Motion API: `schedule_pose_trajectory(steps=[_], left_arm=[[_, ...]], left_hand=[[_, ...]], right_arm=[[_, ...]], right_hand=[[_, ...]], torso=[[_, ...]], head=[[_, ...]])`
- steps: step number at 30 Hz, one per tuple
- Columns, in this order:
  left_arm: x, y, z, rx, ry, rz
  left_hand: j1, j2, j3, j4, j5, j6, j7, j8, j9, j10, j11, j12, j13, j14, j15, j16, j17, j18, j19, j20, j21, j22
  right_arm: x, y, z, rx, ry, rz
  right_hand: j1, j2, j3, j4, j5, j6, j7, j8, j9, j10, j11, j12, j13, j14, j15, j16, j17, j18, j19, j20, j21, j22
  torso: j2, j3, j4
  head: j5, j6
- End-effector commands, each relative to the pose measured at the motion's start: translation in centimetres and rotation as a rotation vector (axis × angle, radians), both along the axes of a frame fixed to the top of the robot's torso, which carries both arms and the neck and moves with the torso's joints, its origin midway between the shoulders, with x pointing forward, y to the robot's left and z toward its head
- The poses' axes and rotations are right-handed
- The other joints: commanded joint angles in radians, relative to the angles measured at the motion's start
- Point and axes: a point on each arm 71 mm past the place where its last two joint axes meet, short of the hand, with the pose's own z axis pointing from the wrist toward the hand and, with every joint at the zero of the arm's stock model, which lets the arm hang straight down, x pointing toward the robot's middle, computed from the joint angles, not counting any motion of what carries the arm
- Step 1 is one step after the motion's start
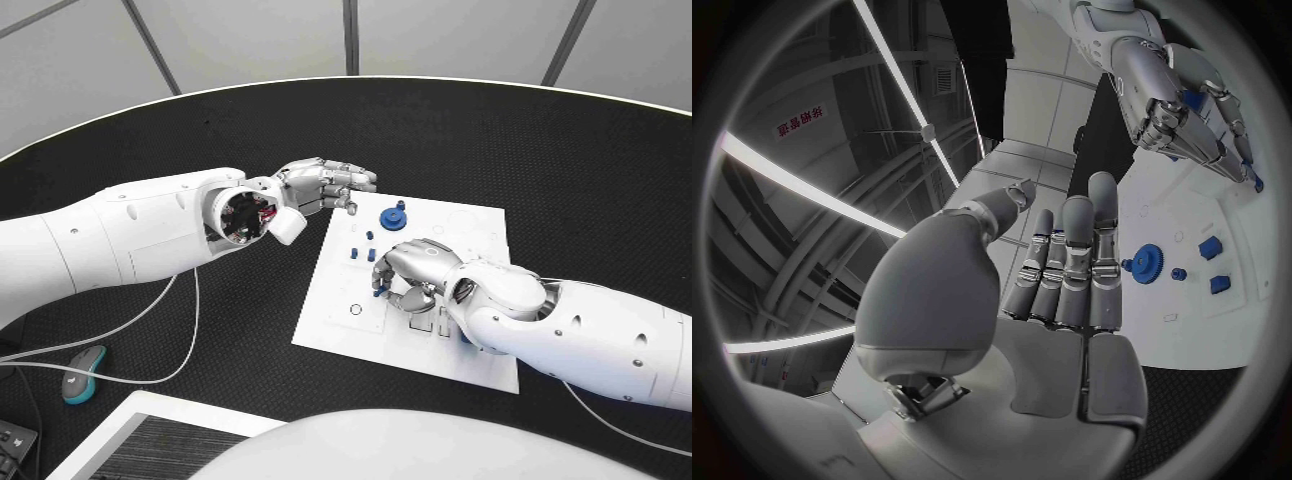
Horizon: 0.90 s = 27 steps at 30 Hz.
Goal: Assemble the parts on the task board
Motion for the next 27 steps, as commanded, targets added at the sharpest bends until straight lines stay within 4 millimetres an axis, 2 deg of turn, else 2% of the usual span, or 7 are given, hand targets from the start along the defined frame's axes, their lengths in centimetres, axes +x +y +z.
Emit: schedule_pose_trajectory(steps=[1,27], left_arm=[[0.0,0.0,0.0,0.0,0.0,0.0],[-0.04,-0.04,0.01,0.0,0.001,-0.004]], left_hand=[[0.003,0.005,-0.007,-0.001,0.006,-0.006,-0.003,-0.004,0.002,-0.006,-0.001,0.007,0.001,-0.009,-0.001,-0.003,-0.002,0.015,-0.004,0.0,-0.002,-0.001],[0.003,0.006,-0.009,0.001,0.006,-0.007,-0.002,-0.004,0.003,-0.007,-0.001,0.008,0.001,-0.01,-0.001,-0.003,-0.003,0.015,-0.004,0.001,-0.004,-0.002]], right_arm=[[0.02,0.01,-0.09,-0.009,0.006,-0.001],[0.04,0.42,-0.2,-0.03,0.006,-0.003]], right_hand=[[-0.004,0.006,0.0,0.004,0.005,0.001,0.006,0.006,0.001,0.008,0.001,-0.006,0.001,0.062,-0.005,0.005,0.045,-0.007,0.017,-0.008,-0.001,0.051],[-0.006,0.007,-0.002,0.006,0.004,0.001,0.006,0.007,0.003,0.009,0.002,-0.008,0.001,0.062,-0.005,0.007,0.046,-0.007,0.017,-0.008,0.0,0.052]], torso=[[0.0,0.0,0.0003],[0.0,-0.0006,0.0002]], head=[[0.0,0.0],[-0.001,0.0]])
